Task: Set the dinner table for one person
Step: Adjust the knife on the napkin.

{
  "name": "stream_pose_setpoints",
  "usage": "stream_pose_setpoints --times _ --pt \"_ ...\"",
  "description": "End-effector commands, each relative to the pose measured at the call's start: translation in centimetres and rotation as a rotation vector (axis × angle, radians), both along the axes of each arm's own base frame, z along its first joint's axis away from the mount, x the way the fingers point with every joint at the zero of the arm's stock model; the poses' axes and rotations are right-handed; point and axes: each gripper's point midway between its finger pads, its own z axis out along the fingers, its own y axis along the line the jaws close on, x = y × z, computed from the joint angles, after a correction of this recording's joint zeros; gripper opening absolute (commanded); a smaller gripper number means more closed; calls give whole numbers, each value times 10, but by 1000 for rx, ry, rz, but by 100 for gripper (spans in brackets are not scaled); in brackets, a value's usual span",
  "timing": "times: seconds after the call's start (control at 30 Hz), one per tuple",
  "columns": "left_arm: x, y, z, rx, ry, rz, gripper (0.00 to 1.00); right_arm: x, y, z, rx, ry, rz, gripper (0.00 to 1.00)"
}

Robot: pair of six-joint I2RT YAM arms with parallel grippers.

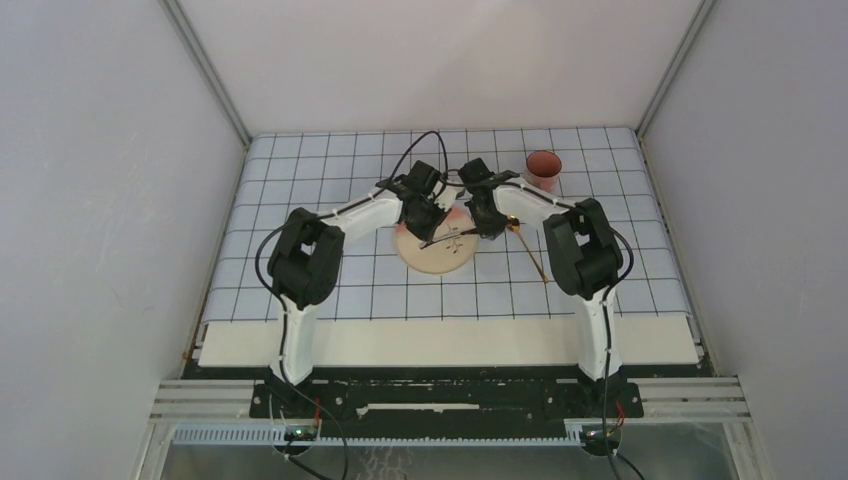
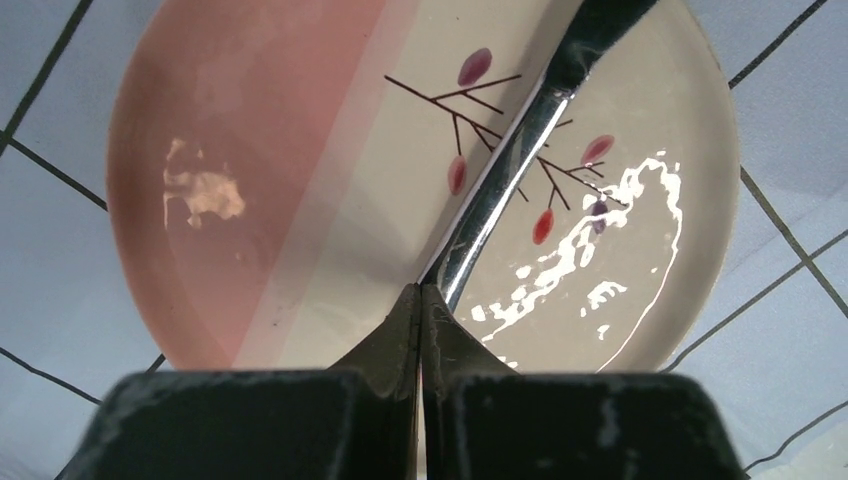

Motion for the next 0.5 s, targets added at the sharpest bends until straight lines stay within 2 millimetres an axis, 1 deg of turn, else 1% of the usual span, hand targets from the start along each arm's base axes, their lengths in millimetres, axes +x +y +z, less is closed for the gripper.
stream_pose_setpoints --times 0.0,0.23,0.47 --pt "-18 -9 17 -37 2 -46 0 16 5 5 -2 -27 13 0" --pt "-31 -12 24 -50 7 -62 0 29 9 6 -6 -33 20 0" --pt "-37 -15 22 -54 22 -66 0 50 20 9 -2 -51 35 0"
